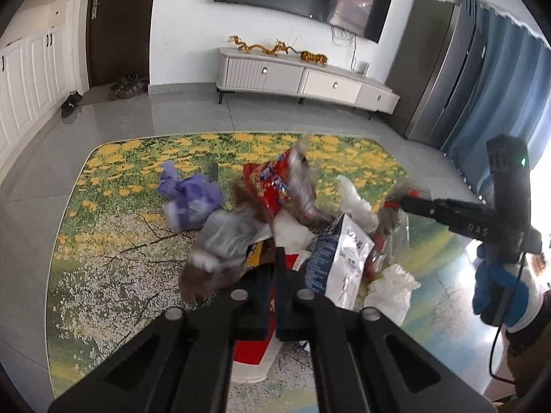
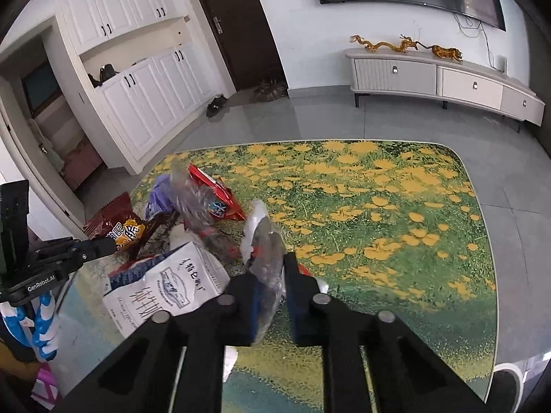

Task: Collect trash
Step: 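Grasp a silver snack bag with left tool while right tool grasps clear wrapper, then carry both items to the trash bin and open both tools over it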

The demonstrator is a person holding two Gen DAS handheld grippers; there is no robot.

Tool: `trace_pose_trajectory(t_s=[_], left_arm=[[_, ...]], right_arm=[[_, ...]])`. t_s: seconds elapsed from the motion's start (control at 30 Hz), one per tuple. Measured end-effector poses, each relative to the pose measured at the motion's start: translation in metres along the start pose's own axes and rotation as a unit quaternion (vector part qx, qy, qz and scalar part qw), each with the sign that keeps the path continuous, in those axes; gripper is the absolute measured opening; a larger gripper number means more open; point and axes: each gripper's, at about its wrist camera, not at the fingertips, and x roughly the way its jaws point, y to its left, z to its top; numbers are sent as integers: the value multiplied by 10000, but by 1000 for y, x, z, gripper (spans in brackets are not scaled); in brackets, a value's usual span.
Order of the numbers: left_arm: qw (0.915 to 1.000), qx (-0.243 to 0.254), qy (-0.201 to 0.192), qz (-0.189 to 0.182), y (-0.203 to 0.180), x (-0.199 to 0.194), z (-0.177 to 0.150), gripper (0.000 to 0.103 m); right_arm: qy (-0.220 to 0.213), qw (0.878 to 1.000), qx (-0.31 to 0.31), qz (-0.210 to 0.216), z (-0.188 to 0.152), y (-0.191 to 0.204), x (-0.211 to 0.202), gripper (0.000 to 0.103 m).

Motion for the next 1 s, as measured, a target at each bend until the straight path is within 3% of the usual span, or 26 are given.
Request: trace_pose_trajectory(t_s=[0.27, 0.57, 1.0], left_arm=[[9990, -91, -426, -90, -5, -37, 3, 0], [9955, -143, -934, -46, -18, -93, 8, 0], [9914, 23, -1301, -166, -61, -138, 11, 0]], right_arm=[[-475, 9988, -1, 85, 7, 8, -39, 9], [-1344, 9908, -14, 147, 19, 25, -116, 8], [-2028, 9782, 428, -80, -20, -6, -205, 8]])
